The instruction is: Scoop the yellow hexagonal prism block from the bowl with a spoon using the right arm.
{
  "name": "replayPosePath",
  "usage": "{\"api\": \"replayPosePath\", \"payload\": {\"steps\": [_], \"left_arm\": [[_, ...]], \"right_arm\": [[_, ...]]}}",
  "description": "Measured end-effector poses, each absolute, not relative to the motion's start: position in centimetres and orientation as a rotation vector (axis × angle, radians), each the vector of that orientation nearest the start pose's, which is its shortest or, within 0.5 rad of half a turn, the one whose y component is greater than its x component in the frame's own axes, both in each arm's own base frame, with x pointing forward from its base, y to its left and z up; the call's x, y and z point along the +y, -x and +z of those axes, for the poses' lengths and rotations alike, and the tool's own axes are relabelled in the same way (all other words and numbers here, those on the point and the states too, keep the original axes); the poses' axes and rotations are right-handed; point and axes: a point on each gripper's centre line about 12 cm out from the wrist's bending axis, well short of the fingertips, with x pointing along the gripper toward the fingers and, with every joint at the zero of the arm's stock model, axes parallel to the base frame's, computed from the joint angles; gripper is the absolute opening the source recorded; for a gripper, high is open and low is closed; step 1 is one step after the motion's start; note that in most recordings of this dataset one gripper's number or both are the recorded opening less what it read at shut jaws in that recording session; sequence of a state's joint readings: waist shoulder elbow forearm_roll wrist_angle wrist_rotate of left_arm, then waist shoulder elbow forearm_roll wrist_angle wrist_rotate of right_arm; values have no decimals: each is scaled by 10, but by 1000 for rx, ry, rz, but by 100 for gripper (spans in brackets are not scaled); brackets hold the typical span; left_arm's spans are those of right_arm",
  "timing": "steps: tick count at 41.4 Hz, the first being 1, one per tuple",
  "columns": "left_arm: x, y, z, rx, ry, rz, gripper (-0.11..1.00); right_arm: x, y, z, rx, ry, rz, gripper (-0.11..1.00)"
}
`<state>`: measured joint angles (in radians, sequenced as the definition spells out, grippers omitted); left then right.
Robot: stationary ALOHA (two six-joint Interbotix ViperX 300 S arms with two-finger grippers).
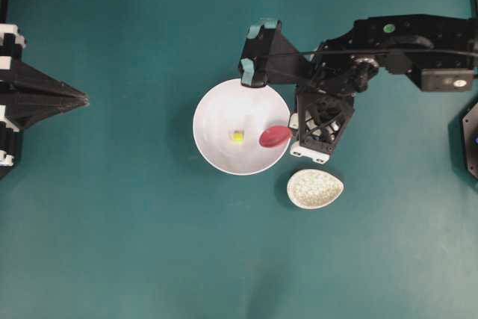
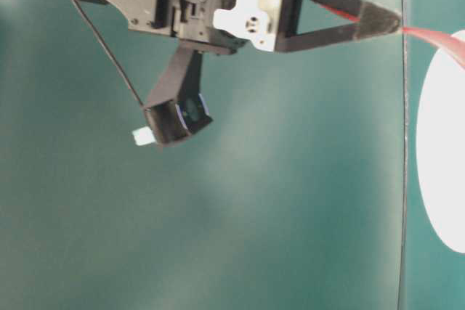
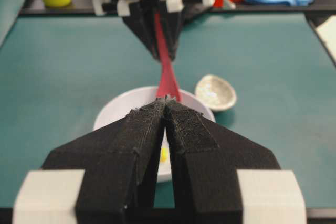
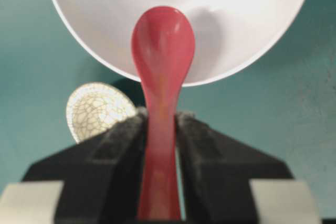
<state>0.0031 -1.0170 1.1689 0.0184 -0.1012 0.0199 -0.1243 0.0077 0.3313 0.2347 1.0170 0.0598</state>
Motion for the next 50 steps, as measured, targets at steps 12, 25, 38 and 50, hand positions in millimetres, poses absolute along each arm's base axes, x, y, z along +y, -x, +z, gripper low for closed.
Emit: {"api": "replayPosePath", "payload": {"steps": [12, 25, 38, 50], "left_arm": [[0, -191, 284, 49, -38, 0, 6], [0, -191, 284, 54, -81, -1, 6], [0, -191, 284, 52, -83, -1, 6], [0, -191, 284, 52, -83, -1, 6]], "right_arm": [[-24, -376, 203, 1341, -375, -64, 25], [-25, -384, 195, 1335, -371, -65, 25], [-26, -395, 188, 1303, -341, -50, 25], [-26, -405, 180, 1272, -326, -48, 25]]}}
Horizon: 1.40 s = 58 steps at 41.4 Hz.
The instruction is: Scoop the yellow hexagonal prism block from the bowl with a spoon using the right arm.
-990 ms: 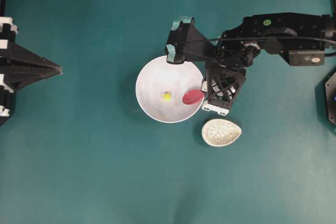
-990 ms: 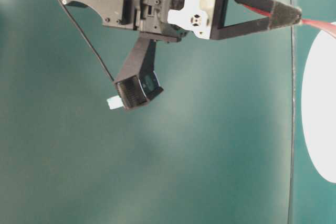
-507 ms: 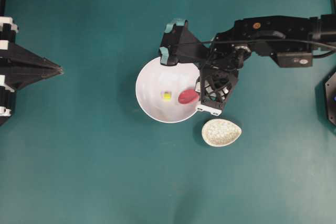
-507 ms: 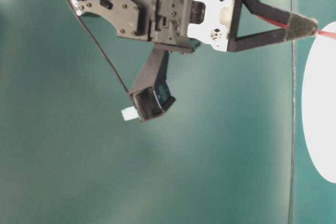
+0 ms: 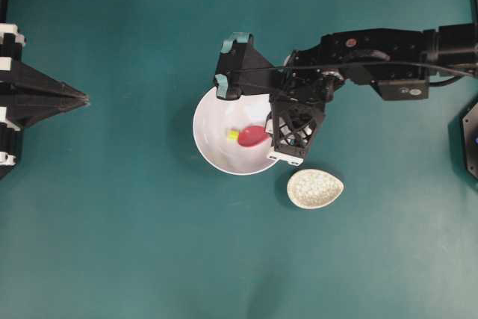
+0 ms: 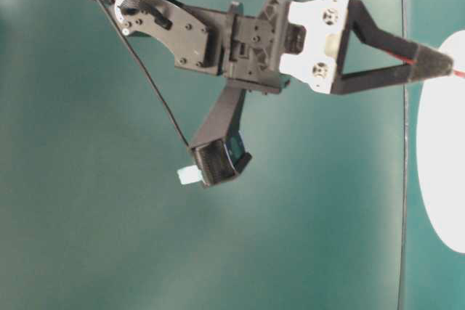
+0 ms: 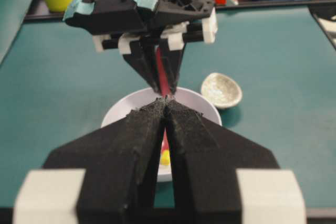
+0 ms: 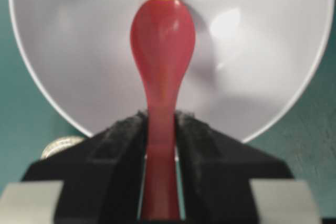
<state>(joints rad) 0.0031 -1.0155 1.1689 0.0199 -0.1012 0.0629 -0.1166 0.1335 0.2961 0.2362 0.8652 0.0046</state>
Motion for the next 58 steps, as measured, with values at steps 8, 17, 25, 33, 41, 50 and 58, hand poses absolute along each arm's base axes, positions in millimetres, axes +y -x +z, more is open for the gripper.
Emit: {"api": "replayPosePath", "payload": {"steps": [8, 17, 25, 33, 41, 50, 58], "left_arm": [[0, -191, 284, 52, -84, -3, 6], [0, -191, 284, 52, -84, -1, 6], [0, -191, 284, 52, -84, -1, 6], [0, -191, 284, 52, -84, -3, 6], [0, -191, 285, 46, -83, -1, 6], [0, -191, 285, 41, -84, -1, 6], [0, -191, 285, 41, -83, -1, 6]], "right_arm": [[-28, -411, 178, 1226, -323, -56, 25], [-31, -420, 177, 1158, -317, -68, 25], [-33, -426, 180, 1098, -313, -77, 25], [-34, -431, 183, 1048, -297, -77, 25], [-35, -435, 185, 1012, -292, -81, 25], [-37, -438, 187, 982, -288, -87, 25], [-37, -438, 186, 978, -285, -87, 25]]}}
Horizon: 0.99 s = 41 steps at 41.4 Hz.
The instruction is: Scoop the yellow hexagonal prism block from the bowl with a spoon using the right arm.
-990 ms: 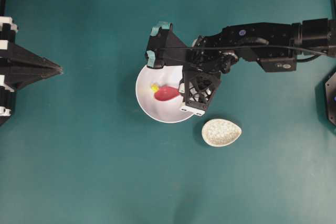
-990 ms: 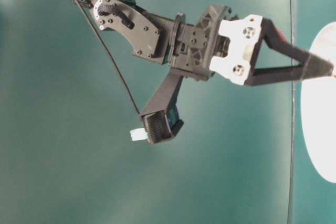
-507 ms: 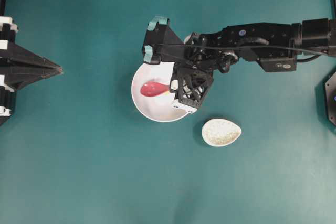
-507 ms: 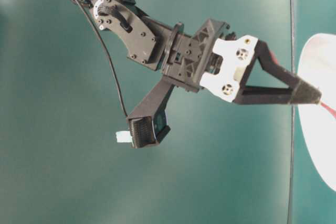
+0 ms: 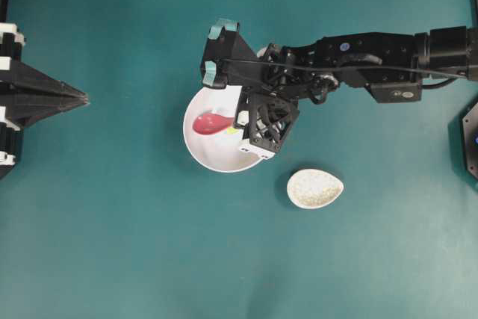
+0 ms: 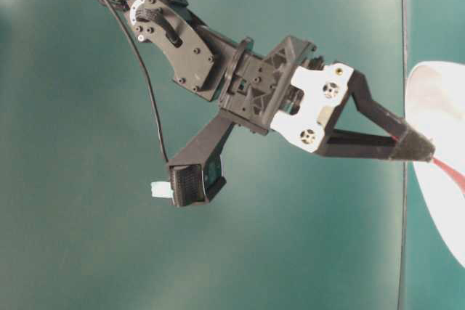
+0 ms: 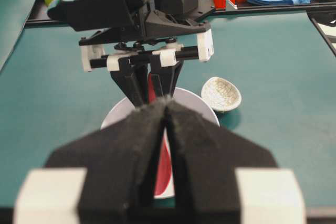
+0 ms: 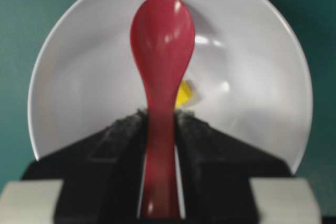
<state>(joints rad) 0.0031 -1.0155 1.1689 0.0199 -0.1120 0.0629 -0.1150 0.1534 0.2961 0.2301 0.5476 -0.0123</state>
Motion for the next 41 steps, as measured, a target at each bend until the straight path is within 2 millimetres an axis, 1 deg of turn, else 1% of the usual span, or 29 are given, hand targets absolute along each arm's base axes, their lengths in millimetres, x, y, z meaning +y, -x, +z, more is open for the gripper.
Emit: {"api": "replayPosePath", "payload": {"steps": [10, 19, 30, 41], "left_arm": [[0, -191, 285, 40, -81, -1, 6], [0, -191, 285, 40, -83, -1, 6], [0, -191, 285, 40, -84, -1, 6], [0, -191, 285, 40, -84, -1, 6]], "right_arm": [[-37, -438, 187, 977, -282, -87, 25], [-36, -434, 206, 936, -273, -84, 25], [-35, -425, 210, 931, -276, -84, 25], [-35, -421, 226, 896, -271, -80, 25]]}}
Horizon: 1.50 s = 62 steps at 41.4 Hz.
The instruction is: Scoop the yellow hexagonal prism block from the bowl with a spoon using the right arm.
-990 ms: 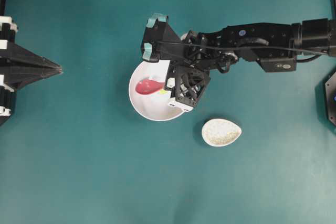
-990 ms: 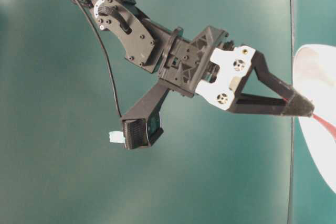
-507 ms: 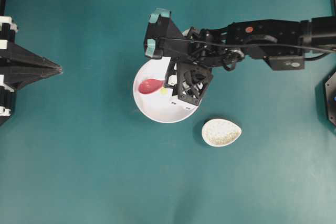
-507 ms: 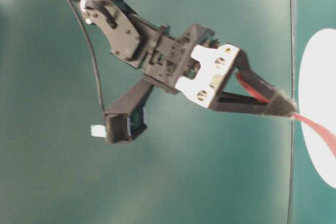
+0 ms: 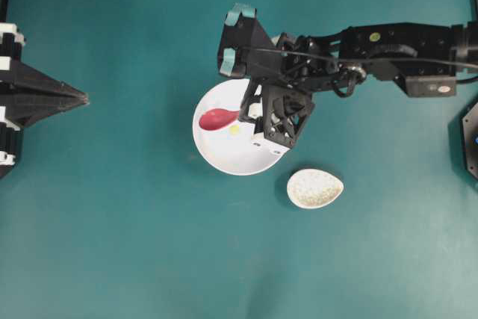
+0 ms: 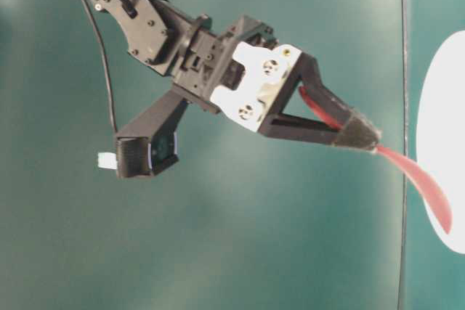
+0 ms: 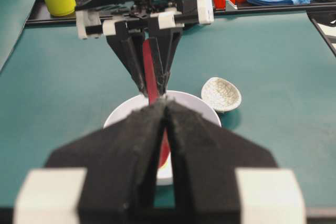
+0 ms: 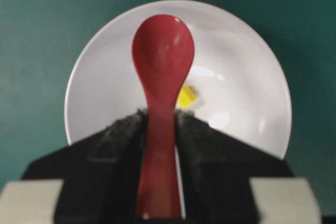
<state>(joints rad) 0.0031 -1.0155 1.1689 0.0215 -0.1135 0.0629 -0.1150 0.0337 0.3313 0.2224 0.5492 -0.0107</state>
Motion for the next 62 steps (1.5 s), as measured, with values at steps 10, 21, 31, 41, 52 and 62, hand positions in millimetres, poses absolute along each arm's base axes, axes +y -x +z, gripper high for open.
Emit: {"api": "replayPosePath", "payload": {"steps": [10, 21, 31, 41, 52, 62], "left_arm": [[0, -191, 285, 40, -83, -1, 6], [0, -191, 286, 31, -84, -1, 6], [0, -191, 288, 20, -84, -2, 6], [0, -191, 288, 17, -83, 0, 6], [0, -191, 289, 11, -83, -2, 6], [0, -191, 291, -8, -84, -2, 6]], "right_arm": [[-35, -417, 241, 863, -260, -77, 25], [-36, -412, 256, 830, -242, -80, 25], [-36, -412, 256, 830, -237, -79, 25], [-36, -412, 256, 832, -232, -79, 25], [-33, -395, 257, 867, -240, -77, 25], [-30, -366, 256, 873, -252, -83, 25]]}}
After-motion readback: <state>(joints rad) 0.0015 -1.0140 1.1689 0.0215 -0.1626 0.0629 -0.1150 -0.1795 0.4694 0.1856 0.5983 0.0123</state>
